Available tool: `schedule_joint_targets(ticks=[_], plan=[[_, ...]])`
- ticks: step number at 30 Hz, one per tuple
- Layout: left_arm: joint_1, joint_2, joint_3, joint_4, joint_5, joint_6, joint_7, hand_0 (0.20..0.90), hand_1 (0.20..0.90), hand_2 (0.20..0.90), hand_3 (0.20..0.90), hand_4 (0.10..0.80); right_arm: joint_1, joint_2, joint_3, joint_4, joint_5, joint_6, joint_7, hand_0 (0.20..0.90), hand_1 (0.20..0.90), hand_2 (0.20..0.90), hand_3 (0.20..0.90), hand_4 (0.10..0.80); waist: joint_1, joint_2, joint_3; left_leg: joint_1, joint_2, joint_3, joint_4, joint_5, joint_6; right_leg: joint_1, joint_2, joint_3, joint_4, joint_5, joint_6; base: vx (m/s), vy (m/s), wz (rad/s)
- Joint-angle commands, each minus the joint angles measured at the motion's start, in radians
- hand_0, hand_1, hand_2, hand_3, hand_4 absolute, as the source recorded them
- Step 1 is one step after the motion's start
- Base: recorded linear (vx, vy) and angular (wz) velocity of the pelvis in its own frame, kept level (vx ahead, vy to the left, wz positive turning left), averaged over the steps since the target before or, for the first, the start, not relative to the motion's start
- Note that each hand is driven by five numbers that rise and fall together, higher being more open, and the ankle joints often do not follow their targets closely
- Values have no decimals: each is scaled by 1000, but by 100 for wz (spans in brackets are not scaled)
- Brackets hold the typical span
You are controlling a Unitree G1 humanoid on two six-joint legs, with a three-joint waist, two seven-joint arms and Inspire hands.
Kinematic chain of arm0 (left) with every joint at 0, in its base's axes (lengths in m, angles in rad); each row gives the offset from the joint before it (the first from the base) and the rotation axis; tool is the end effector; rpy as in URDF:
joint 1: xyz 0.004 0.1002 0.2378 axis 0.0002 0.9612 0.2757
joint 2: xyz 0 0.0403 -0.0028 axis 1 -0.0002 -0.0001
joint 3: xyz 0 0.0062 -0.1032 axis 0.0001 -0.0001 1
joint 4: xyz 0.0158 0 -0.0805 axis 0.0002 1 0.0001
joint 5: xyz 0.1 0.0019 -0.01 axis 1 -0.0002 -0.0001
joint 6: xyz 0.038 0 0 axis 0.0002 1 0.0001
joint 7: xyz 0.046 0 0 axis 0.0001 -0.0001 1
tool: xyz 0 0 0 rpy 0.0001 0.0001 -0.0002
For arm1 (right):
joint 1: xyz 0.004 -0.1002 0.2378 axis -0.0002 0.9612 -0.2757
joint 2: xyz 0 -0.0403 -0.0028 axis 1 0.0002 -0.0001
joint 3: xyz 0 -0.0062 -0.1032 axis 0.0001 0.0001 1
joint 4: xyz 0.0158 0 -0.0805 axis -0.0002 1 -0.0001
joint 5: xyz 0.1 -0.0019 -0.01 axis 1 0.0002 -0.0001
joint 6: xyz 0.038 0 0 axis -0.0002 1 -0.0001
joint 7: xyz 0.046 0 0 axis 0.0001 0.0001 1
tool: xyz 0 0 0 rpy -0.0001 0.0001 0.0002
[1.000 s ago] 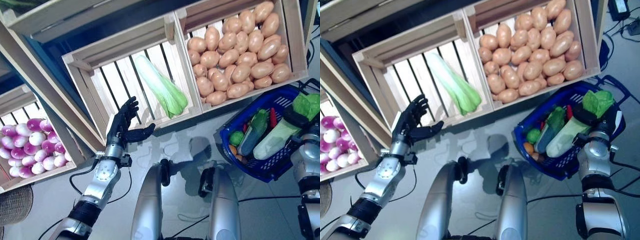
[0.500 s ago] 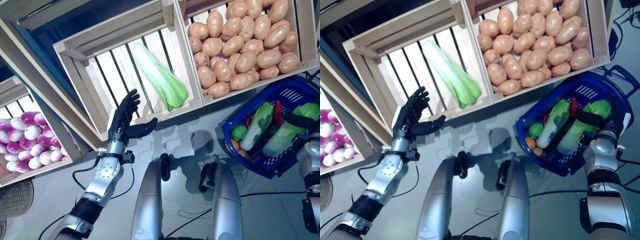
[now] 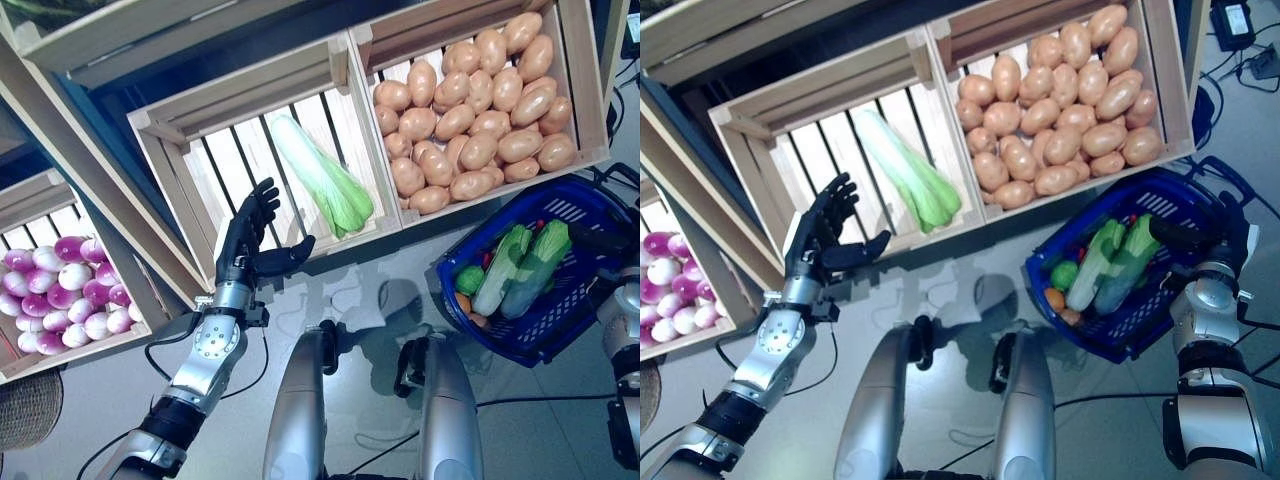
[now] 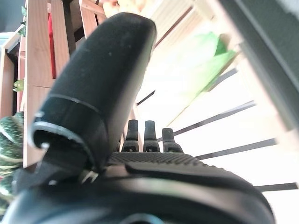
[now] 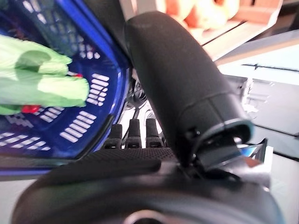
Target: Put vegetables into the basket
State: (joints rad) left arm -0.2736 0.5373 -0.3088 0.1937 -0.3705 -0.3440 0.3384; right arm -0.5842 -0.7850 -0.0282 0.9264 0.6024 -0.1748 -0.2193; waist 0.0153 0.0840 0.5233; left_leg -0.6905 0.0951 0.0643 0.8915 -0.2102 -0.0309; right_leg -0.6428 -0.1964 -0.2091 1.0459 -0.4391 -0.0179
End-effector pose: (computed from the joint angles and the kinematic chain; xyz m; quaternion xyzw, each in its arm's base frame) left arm 0.2475 0.1944 0.0846 0.0657 -0.1628 0.0293 0.9840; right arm 0.2702 -0.3545 0.1238 -0.0353 -0.0204 -0.3355 0.9412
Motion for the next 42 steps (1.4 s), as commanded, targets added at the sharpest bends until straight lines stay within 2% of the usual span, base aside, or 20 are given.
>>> schedule_joint_targets(ticks=[1, 3, 6, 9, 11, 14, 16, 20, 24, 30, 34, 42], plan=[[-56, 104, 95, -105, 160, -96, 118, 900, 900, 900, 900, 800, 9, -80, -15, -62, 29, -163, 52, 900, 900, 900, 900, 800, -5, -65, -58, 128, -3, 60, 34, -74, 61, 109, 21, -19, -118, 124, -54, 73, 12, -4], [-95, 138, 103, -66, 271, -50, 158, 900, 900, 900, 900, 800, 33, -61, -8, -64, 26, -172, 89, 900, 900, 900, 900, 800, -11, -75, -72, 152, 5, 62, 24, -74, 60, 134, 26, -18, -131, 126, -53, 100, 21, -3], [-180, 220, 70, 14, 428, 37, 211, 900, 900, 900, 900, 800, 54, -51, 11, -74, 37, -171, 142, 900, 900, 900, 900, 800, -27, -86, -86, 181, 21, 70, 18, -69, 56, 162, 26, -13, -143, 129, -50, 103, 42, -3], [-244, 276, 49, 102, 453, 60, 216, 900, 900, 900, 900, 800, 67, -42, 27, -119, 82, -200, 166, 900, 900, 900, 900, 800, -46, -91, -92, 192, 34, 82, 28, -79, 56, 170, 23, -6, -138, 127, -51, 97, 66, -10], [-282, 300, 33, 171, 523, 68, 251, 900, 900, 900, 900, 800, 87, -4, 35, -220, 62, -246, 125, 900, 900, 900, 900, 800, -66, -94, -87, 188, 43, 97, 45, -93, 57, 157, 17, 6, -116, 123, -48, 68, 97, -10], [-314, 324, 13, 230, 661, 99, 295, 900, 900, 900, 900, 800, 134, 66, 24, -382, 44, -264, 102, 900, 900, 900, 900, 800, -91, -94, -81, 170, 48, 109, 69, -113, 60, 127, 15, 24, -87, 119, -41, 37, 108, -16], [-334, 348, -5, 275, 755, 140, 322, 900, 900, 900, 900, 800, 185, 130, 39, -518, 18, -263, 153, 900, 900, 900, 900, 800, -114, -94, -70, 151, 52, 119, 87, -125, 61, 99, 15, 41, -70, 119, -34, 18, 113, -28], [-377, 387, -40, 352, 845, 152, 346, 900, 900, 900, 900, 800, 220, 160, 78, -605, -14, -276, 238, 900, 900, 900, 900, 800, -138, -96, -57, 122, 64, 134, 120, -146, 65, 62, 15, 59, -49, 114, -27, 6, 80, -17], [-468, 436, -120, 430, 913, 184, 348, 900, 900, 900, 900, 800, 204, 123, 130, -600, -44, -292, 262, 900, 900, 900, 900, 800, -153, -96, -37, 37, 75, 135, 184, -172, 67, -25, 16, 70, -2, 113, -21, -69, 91, -10], [-566, 474, -226, 480, 932, 270, 353, 900, 900, 900, 900, 800, 197, 98, 142, -519, 127, -295, 284, 900, 900, 900, 900, 800, -161, -96, -4, -36, 71, 129, 224, -186, 66, -100, 23, 84, 30, 112, -12, -52, 77, -5], [-641, 487, -277, 526, 931, 355, 349, 900, 900, 900, 900, 800, 201, 101, 146, -509, 147, -290, 295, 900, 900, 900, 900, 800, -166, -99, -3, -97, 71, 122, 243, -184, 63, -162, 28, 87, 46, 119, -6, -57, 65, -2], [-755, 526, -347, 602, 987, 451, 376, 900, 900, 900, 900, 800, 188, 75, 170, -507, 169, -302, 315, 900, 900, 900, 900, 800, -162, -100, -3, -162, 70, 112, 233, -167, 55, -229, 31, 86, 44, 135, 4, -45, 27, -1]])
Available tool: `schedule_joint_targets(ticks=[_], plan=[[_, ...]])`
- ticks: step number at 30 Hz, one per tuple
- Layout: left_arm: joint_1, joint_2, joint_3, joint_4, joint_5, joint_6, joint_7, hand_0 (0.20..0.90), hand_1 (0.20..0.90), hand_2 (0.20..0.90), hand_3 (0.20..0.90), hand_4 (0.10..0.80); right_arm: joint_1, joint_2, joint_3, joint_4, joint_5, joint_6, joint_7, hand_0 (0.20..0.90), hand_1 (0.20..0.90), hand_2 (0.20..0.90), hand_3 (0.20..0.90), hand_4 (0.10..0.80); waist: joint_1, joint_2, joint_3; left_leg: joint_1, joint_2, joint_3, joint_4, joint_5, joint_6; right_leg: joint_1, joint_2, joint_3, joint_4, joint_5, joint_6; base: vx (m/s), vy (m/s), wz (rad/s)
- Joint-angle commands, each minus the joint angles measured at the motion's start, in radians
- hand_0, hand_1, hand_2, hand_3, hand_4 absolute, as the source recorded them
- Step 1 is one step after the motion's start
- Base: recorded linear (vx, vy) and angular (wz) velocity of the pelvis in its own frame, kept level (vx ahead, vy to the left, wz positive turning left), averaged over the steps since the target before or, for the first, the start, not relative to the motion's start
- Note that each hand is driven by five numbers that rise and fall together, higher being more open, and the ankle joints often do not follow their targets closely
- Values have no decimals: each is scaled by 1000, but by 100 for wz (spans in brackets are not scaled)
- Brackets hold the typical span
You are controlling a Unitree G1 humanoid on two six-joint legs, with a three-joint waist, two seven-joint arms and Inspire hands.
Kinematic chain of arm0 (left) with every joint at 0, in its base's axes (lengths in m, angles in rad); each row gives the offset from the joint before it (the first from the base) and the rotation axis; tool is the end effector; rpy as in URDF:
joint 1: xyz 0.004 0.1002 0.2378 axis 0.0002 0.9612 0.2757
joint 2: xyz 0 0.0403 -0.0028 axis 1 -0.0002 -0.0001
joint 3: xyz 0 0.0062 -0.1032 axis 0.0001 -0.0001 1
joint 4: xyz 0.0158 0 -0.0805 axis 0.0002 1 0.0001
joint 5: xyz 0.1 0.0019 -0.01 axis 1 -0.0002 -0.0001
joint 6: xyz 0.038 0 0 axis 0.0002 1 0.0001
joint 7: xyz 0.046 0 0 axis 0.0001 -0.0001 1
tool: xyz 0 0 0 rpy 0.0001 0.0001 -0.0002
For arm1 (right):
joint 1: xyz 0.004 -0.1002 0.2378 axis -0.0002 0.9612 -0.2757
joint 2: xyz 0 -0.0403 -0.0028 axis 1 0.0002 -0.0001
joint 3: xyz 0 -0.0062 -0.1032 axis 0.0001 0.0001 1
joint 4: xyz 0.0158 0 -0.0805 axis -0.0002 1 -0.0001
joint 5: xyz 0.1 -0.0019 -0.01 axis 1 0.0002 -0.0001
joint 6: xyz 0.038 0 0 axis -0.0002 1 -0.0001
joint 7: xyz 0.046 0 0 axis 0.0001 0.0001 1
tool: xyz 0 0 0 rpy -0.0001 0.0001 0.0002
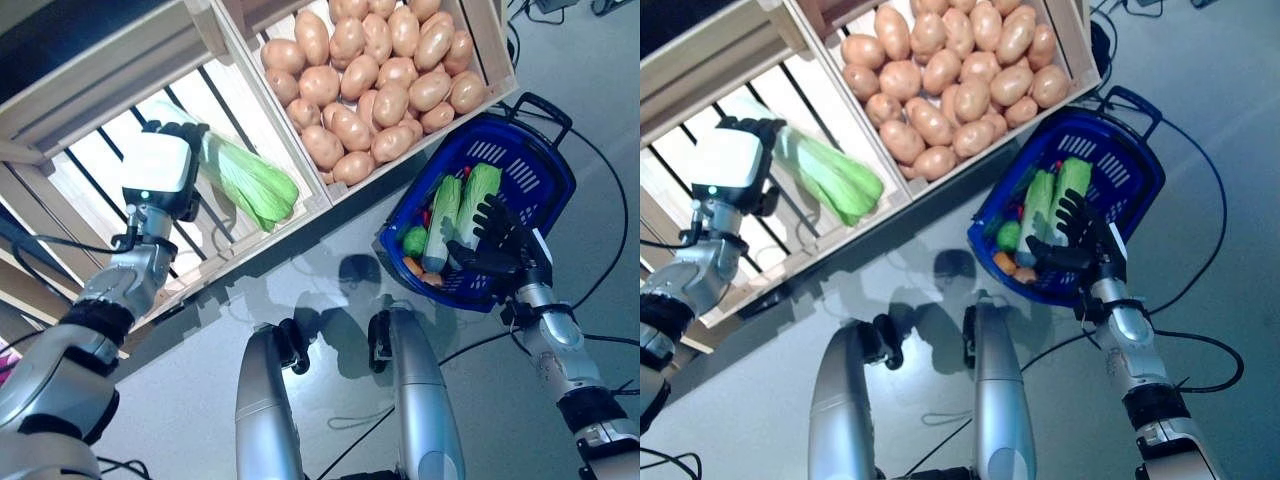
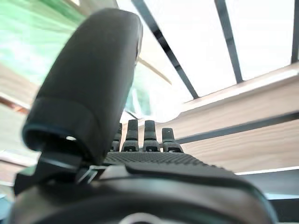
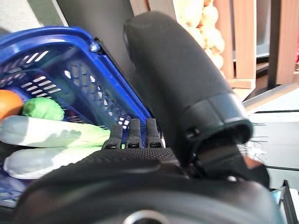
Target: Put vegetables into the basket
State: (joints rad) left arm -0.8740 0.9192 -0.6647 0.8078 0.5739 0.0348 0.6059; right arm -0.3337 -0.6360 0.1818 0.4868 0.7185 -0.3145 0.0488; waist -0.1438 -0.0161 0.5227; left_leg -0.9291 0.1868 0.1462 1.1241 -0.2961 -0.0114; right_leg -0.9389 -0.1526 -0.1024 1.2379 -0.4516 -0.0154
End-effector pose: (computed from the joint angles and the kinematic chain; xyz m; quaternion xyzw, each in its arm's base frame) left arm 0.3176 0.2989 0.1680 0.7537 -0.1461 0.2077 0.6062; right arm 0.2587 -0.2679 0.0803 0.0124 -0.0718 -0.0117 0.9973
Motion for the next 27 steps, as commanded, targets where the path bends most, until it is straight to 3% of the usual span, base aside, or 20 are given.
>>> schedule_joint_targets(ticks=[1, 4, 9, 21, 27], plan=[[-166, 151, -1, -13, 48, 86, 109, 900, 900, 900, 900, 800, -67, -80, -38, -66, 57, -161, 48, 900, 900, 900, 900, 800, -2, 1, -3, 69, -23, 28, 0, -80, 34, 61, -13, -20, -148, 148, 3, -41, 20, 5], [-185, 170, -12, -14, 37, 137, 128, 900, 900, 900, 900, 800, -70, -89, -32, -63, 64, -154, 48, 900, 900, 900, 900, 800, 3, 4, -3, 53, -28, 24, -4, -76, 31, 43, -12, -19, -147, 150, 5, -33, 28, 2], [-217, 187, -21, -2, 55, 156, 130, 900, 900, 900, 900, 800, -69, -98, -27, -48, 80, -148, 61, 900, 900, 900, 900, 800, 4, 5, -3, 42, -29, 20, -7, -76, 29, 31, -10, -18, -147, 149, 7, -6, 6, 0], [-290, 227, -99, 5, 158, 164, 124, 900, 900, 900, 900, 800, -63, -128, -19, -20, 112, -140, 83, 900, 900, 900, 900, 800, 2, 9, -3, 3, -25, 18, 7, -80, 29, -8, -9, -9, -133, 150, 9, -1, 14, 0], [-317, 250, -114, -16, 198, 152, 209, 900, 900, 900, 900, 800, -49, -136, -17, -18, 122, -134, 92, 900, 900, 900, 900, 800, 5, 10, -3, -22, -28, 12, 15, -82, 30, -33, -8, -3, -126, 153, 10, 8, 33, 0]])
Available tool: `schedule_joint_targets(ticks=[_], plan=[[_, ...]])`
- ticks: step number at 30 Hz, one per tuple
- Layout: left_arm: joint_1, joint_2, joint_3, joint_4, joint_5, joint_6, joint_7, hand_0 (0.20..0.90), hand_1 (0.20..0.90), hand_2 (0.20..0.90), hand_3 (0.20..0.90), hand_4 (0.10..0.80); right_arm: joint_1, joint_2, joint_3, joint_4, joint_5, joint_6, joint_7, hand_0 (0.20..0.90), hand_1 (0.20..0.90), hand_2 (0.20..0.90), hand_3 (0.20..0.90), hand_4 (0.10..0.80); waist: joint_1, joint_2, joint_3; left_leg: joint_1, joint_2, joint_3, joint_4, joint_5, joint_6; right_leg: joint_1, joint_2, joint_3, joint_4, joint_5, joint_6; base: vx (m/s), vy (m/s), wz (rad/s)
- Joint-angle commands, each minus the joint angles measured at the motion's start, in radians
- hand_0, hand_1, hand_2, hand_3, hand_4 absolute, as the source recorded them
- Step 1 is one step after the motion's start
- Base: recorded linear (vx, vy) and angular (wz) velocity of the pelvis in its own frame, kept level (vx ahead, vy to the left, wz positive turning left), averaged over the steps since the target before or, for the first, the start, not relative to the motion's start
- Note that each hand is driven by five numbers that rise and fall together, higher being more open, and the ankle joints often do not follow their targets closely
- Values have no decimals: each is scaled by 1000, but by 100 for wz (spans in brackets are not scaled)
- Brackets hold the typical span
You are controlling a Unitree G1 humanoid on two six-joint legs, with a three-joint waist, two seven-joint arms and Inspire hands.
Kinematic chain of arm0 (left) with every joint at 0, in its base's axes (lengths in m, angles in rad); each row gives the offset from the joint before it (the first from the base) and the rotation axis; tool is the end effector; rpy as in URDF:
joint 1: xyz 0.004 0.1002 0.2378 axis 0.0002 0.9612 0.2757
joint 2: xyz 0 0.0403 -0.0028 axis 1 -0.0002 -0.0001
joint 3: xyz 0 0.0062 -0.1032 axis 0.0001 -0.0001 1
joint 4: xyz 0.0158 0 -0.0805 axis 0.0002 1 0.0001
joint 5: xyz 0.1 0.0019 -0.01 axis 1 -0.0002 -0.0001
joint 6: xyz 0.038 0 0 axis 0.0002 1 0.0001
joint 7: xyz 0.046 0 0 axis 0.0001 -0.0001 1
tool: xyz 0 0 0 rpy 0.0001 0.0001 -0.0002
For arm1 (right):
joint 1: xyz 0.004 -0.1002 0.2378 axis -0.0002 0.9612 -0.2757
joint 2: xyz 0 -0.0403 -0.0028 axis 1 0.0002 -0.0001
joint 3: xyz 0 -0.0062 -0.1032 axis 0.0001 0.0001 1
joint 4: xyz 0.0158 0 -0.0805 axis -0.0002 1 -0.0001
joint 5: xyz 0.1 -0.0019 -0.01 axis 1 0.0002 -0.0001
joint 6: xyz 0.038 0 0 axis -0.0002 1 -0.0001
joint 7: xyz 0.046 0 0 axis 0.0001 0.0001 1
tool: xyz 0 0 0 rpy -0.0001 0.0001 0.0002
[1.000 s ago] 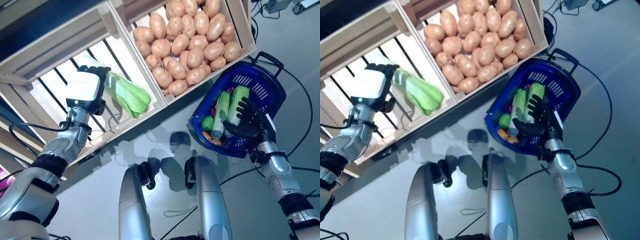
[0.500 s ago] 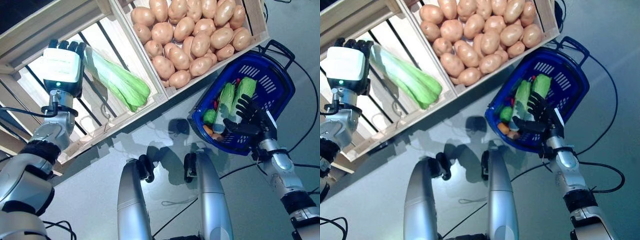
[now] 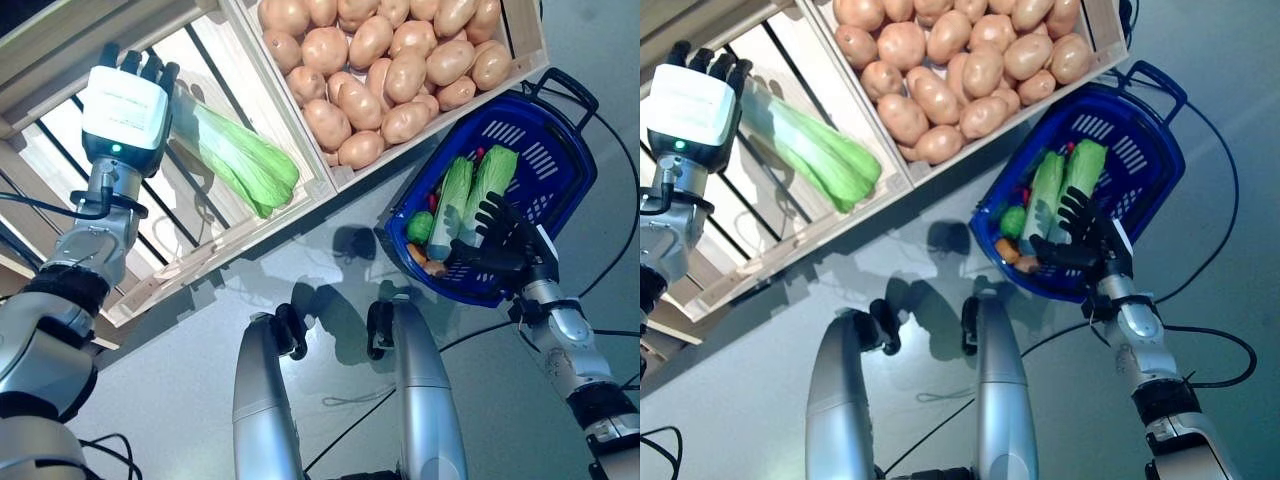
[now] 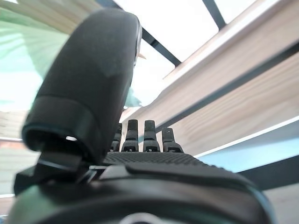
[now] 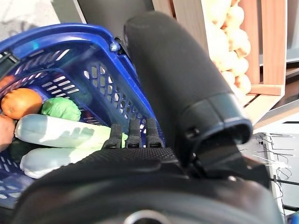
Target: Put vegetables into the basket
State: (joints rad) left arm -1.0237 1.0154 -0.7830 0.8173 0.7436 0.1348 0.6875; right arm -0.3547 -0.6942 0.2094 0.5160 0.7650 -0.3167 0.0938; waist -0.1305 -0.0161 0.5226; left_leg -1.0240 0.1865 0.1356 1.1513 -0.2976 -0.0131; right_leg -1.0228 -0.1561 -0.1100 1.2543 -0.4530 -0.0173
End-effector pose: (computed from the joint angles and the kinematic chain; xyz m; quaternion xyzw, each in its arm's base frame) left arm 0.3205 0.3116 0.2161 0.8269 -0.1974 0.2630 0.4561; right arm 0.2601 -0.2798 0.0872 0.0003 -0.0683 0.0014 0.9977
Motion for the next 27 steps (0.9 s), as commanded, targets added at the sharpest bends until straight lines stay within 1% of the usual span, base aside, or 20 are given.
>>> schedule_joint_targets(ticks=[1, 4, 9, 11, 14, 16, 20, 22, 24, 27], plan=[[-171, 156, 6, -27, 37, 45, 141, 900, 900, 900, 900, 800, -24, -80, -45, -45, 79, -135, 53, 900, 900, 900, 900, 800, -8, 10, -3, 68, -27, 22, -12, -81, 32, 46, -4, 6, -141, 154, 13, 6, 31, 0], [-180, 160, -5, -34, 44, 48, 107, 900, 900, 900, 900, 800, -18, -82, -45, -44, 82, -140, 59, 900, 900, 900, 900, 800, -9, 11, -3, 65, -27, 23, -13, -81, 31, 43, -4, 7, -143, 156, 14, 4, 10, 0], [-202, 163, -25, -24, 41, 44, 85, 900, 900, 900, 900, 800, -31, -96, -39, -48, 88, -128, 60, 900, 900, 900, 900, 800, -9, 12, -3, 57, -28, 22, -11, -82, 30, 34, -4, 10, -140, 157, 15, 4, 7, 0], [-210, 164, -40, -19, 50, 28, 61, 900, 900, 900, 900, 800, -38, -100, -35, -49, 86, -122, 67, 900, 900, 900, 900, 800, -9, 13, -3, 43, -27, 21, -3, -84, 30, 20, -4, 14, -135, 157, 16, 18, 44, 0], [-206, 155, -40, -13, 11, 52, -22, 900, 900, 900, 900, 800, -38, -103, -36, -54, 81, -116, 68, 900, 900, 900, 900, 800, -11, 14, -3, 27, -29, 20, 0, -84, 30, 4, -2, 18, -131, 159, 17, 10, 44, 0], [-206, 149, -41, -4, 3, 45, -41, 900, 900, 900, 900, 800, -42, -105, -35, -56, 78, -111, 62, 900, 900, 900, 900, 800, -11, 14, -3, 20, -30, 19, 1, -83, 30, -3, -2, 20, -129, 161, 18, 1, 31, -1], [-230, 155, -71, -5, -10, 22, -79, 900, 900, 900, 900, 800, -33, -126, -44, -77, 82, -102, 40, 900, 900, 900, 900, 800, -16, 12, -3, 0, -31, 21, 0, -83, 33, -24, 5, 25, -132, 167, 20, -5, 50, -1], [-241, 152, -78, -3, -5, -9, -98, 900, 900, 900, 900, 800, -28, -132, -47, -79, 85, -104, 43, 900, 900, 900, 900, 800, -18, 11, -3, -3, -30, 24, -1, -84, 34, -28, 6, 27, -134, 168, 21, -6, 49, -2], [-264, 147, -100, 0, -10, -25, -145, 900, 900, 900, 900, 800, -31, -143, -49, -70, 98, -110, 52, 900, 900, 900, 900, 800, -21, 10, -3, -5, -27, 27, 1, -86, 36, -31, 7, 29, -137, 170, 22, -14, 35, -4], [-301, 140, -141, 13, -27, -72, -227, 900, 900, 900, 900, 800, -46, -155, -46, -55, 113, -118, 67, 900, 900, 900, 900, 800, -25, 9, -3, -3, -24, 30, 8, -92, 35, -31, 9, 29, -137, 170, 25, -12, 14, -3]])
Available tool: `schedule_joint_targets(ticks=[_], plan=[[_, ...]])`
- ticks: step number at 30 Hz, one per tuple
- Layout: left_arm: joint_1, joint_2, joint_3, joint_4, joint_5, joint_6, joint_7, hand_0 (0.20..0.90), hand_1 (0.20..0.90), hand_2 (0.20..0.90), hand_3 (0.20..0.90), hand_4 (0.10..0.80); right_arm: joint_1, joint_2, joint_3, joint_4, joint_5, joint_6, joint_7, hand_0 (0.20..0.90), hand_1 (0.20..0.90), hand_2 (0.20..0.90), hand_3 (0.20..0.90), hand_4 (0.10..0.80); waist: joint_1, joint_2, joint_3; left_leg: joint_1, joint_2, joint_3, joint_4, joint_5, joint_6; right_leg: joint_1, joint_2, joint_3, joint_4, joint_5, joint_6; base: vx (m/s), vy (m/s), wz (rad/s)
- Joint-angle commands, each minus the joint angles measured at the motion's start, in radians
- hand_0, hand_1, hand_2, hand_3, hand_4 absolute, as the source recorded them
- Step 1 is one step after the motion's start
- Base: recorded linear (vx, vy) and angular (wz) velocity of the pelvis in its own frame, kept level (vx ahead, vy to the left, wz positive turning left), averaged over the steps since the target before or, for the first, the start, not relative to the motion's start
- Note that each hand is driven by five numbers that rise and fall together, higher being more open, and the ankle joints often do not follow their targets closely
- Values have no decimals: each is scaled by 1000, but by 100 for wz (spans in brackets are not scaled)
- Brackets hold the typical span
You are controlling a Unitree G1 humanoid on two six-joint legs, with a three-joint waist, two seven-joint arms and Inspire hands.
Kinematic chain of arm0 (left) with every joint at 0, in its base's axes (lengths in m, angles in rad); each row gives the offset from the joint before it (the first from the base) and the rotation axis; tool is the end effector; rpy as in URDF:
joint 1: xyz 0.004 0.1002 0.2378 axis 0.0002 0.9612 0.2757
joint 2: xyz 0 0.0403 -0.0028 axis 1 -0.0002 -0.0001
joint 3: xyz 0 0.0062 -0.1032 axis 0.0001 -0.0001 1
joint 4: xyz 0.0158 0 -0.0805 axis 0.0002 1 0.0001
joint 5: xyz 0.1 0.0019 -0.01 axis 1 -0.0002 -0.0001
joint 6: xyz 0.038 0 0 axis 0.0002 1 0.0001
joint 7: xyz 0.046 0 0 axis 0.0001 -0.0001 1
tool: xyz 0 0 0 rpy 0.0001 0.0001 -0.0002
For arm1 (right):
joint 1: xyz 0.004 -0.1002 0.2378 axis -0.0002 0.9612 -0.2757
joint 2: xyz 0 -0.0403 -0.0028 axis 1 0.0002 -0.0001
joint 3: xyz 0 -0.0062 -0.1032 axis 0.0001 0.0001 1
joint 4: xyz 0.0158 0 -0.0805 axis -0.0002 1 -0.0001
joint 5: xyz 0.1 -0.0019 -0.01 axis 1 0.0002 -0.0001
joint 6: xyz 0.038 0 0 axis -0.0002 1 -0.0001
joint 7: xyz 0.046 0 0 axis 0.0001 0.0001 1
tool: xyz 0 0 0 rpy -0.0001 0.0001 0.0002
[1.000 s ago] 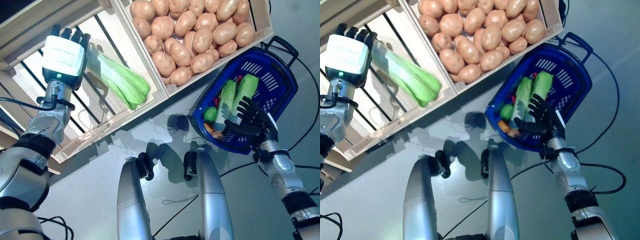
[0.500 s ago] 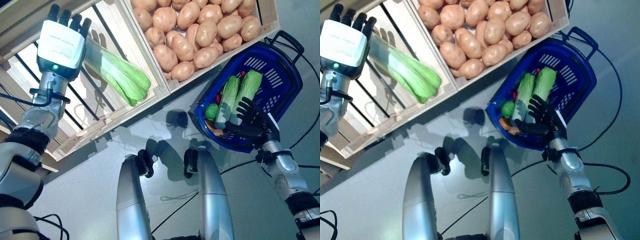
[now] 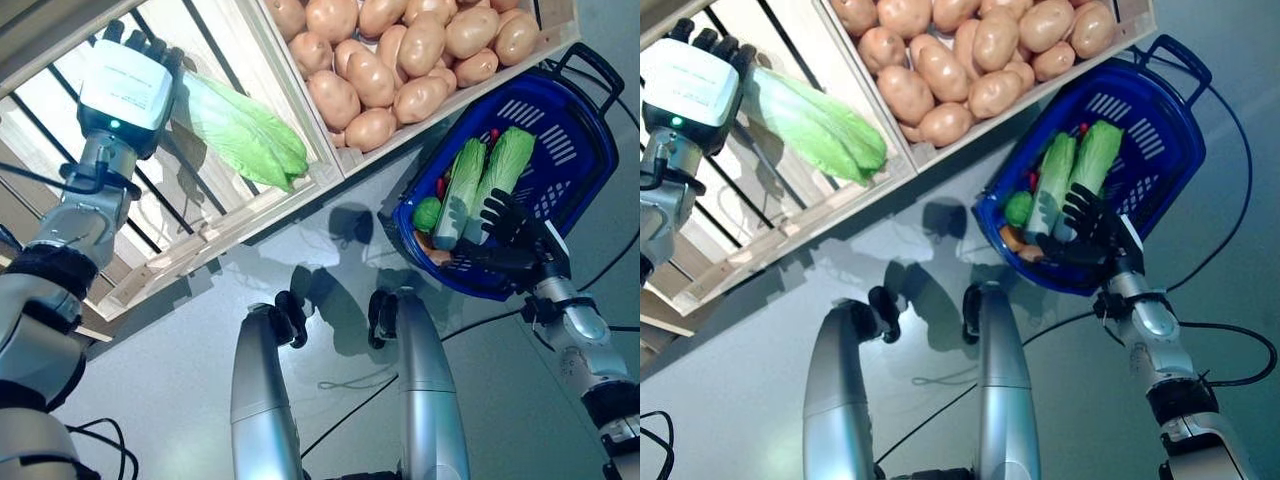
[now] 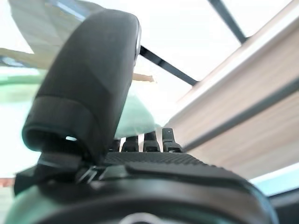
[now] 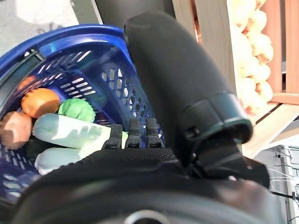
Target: Put vegetables into the basket
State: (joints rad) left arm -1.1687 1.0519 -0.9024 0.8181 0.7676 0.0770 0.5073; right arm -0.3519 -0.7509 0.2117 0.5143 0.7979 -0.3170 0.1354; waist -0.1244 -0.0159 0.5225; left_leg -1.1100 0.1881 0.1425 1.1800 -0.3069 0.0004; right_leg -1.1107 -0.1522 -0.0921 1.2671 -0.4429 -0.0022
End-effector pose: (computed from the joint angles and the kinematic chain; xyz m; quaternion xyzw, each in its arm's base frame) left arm 0.3263 0.3025 0.2499 0.8596 -0.1717 0.2071 0.4344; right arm 0.2576 -0.2924 0.0956 -0.0127 -0.0711 0.0116 0.9973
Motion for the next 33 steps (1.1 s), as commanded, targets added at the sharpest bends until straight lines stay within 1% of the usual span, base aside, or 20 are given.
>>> schedule_joint_targets(ticks=[1, 5, 8, 9, 10, 11, 12, 17, 22, 26, 31, 33], plan=[[-160, 103, -26, 14, -57, -16, -53, 900, 900, 900, 900, 800, -51, -100, -47, -53, 82, -117, 27, 900, 900, 900, 900, 800, -32, 9, -2, 84, -25, 23, -21, -84, 22, 58, 6, 11, -150, 160, 11, 0, 0, 0], [-178, 112, -40, 42, -77, -16, -58, 900, 900, 900, 900, 800, -51, -116, -48, -67, 85, -115, 33, 900, 900, 900, 900, 800, -39, 6, -2, 103, -17, 28, -19, -92, 23, 75, 8, 12, -155, 157, 13, 6, 21, -4], [-195, 120, -45, 80, -78, -46, -52, 900, 900, 900, 900, 800, -29, -121, -65, -59, 97, -127, 46, 900, 900, 900, 900, 800, -49, 6, -2, 127, -6, 38, -27, -95, 23, 100, 10, 15, -167, 156, 13, 22, 26, -8], [-197, 120, -45, 86, -79, -46, -50, 827, 827, 827, 827, 751, -23, -122, -73, -57, 103, -126, 53, 900, 900, 900, 900, 800, -53, 6, -2, 133, -3, 41, -30, -95, 22, 105, 10, 17, -171, 157, 13, 15, 25, -18], [-198, 119, -45, 87, -81, -46, -49, 827, 827, 827, 827, 751, -21, -122, -74, -57, 104, -127, 53, 900, 900, 900, 900, 800, -53, 5, -2, 135, -2, 42, -31, -95, 22, 106, 11, 17, -172, 157, 13, 9, 23, -17], [-198, 117, -40, 97, -84, -45, -50, 349, 349, 349, 349, 433, -13, -120, -82, -52, 108, -131, 61, 900, 900, 900, 900, 800, -58, 5, -2, 143, 0, 46, -34, -95, 21, 114, 11, 19, -177, 158, 13, 5, 20, -13], [-199, 115, -40, 103, -99, -36, -55, 300, 300, 300, 300, 400, -7, -117, -86, -49, 109, -138, 68, 900, 900, 900, 900, 800, -61, 6, -2, 147, 2, 49, -34, -95, 21, 118, 10, 20, -179, 158, 13, 7, 19, -8], [-184, 114, -14, 115, -104, -36, -66, 300, 300, 300, 300, 400, 7, -104, -98, -62, 102, -142, 78, 900, 900, 900, 900, 800, -64, 4, -2, 171, 8, 56, -41, -95, 19, 140, 7, 18, -188, 156, 12, 0, -1, -2], [-159, 113, 9, 116, -153, -20, -89, 300, 300, 300, 300, 400, 15, -92, -103, -76, 104, -150, 77, 900, 900, 900, 900, 800, -66, 2, -2, 200, 8, 60, -58, -94, 16, 166, 3, 14, -197, 152, 14, -4, -9, -2], [-126, 117, 48, 107, -157, -41, -83, 300, 300, 300, 300, 400, 13, -69, -99, -110, 58, -145, 60, 900, 900, 900, 900, 800, -68, 1, -2, 273, 6, 75, -111, -82, 7, 237, -3, 9, -242, 163, 20, 0, 0, 0], [-36, 131, 122, 62, -162, -63, -52, 300, 300, 300, 300, 400, 13, -51, -83, -184, -29, -147, 52, 900, 900, 900, 900, 800, -63, 0, -3, 390, 1, 88, -200, -54, 1, 348, -6, 0, -316, 178, 25, 0, 0, 0], [35, 139, 173, 43, -191, -86, -25, 300, 300, 300, 300, 400, 20, -43, -78, -223, -53, -144, 51, 900, 900, 900, 900, 800, -58, -1, -28, 447, -6, 91, -249, -42, 1, 404, -9, -4, -355, 180, 25, 58, -12, -2]])
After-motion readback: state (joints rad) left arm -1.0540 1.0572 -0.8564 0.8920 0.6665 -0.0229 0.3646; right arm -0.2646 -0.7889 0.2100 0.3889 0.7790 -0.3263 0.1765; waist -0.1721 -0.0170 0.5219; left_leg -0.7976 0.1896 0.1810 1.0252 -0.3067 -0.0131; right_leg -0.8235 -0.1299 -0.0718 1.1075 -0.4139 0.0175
